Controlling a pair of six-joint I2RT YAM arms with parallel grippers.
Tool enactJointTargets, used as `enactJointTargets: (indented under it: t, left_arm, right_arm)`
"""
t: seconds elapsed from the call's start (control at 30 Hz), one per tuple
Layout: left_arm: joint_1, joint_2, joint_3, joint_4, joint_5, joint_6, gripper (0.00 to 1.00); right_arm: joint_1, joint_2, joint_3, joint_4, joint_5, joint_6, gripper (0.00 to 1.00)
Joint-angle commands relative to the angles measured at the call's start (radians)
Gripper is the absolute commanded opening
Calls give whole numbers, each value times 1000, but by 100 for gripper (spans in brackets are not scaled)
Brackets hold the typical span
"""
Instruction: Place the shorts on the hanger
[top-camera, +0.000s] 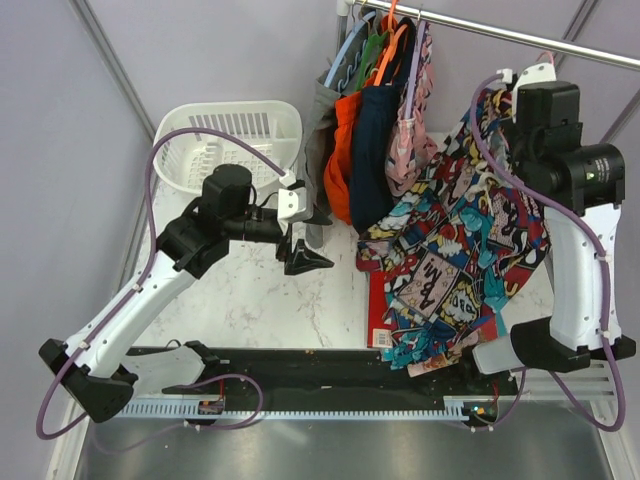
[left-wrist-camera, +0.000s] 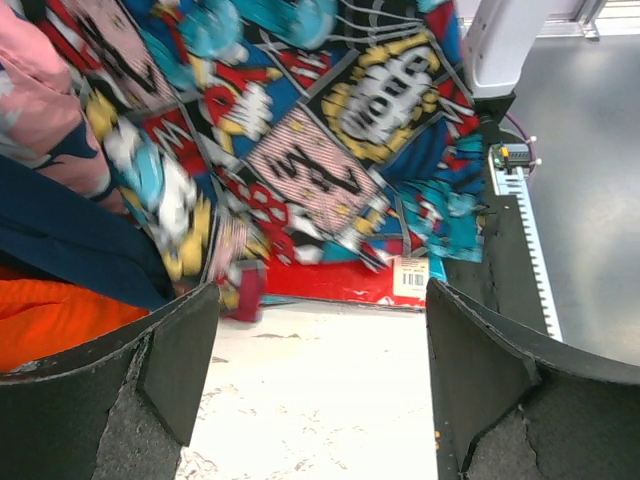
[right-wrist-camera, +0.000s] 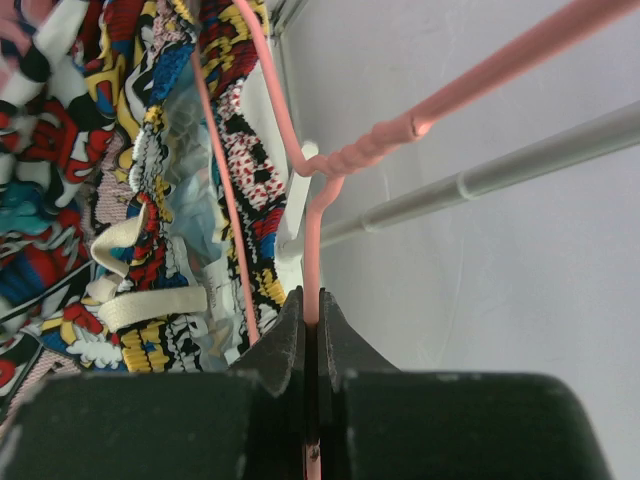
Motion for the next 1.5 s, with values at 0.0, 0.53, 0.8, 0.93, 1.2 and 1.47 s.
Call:
enactJointTargets:
  t: [0.0,0.53,0.8,0.93,1.2,1.47]
  left_arm:
    - [-2,-40,-34,56,22,-65,89]
    - [-4,-93,-131,87,26,-103,89]
    - [-4,-141,-165,82,20,-109,90]
    - [-4,-153,-179,81,20,-110,90]
    - [-4,-159,-202,84,23,-99,90]
    - [-4,-159,-226,85,22,-100,90]
  right_arm:
    - [-49,57,174,64,23,-12,0]
    - [-109,83,171,356,-222,108,0]
    - [-115,146,125,436,-327,149,0]
    - [-117,163,87,461,-356,161,0]
    - [-117,192,31,499,-371,166,0]
    - [-117,220,-14,533,-399,183,0]
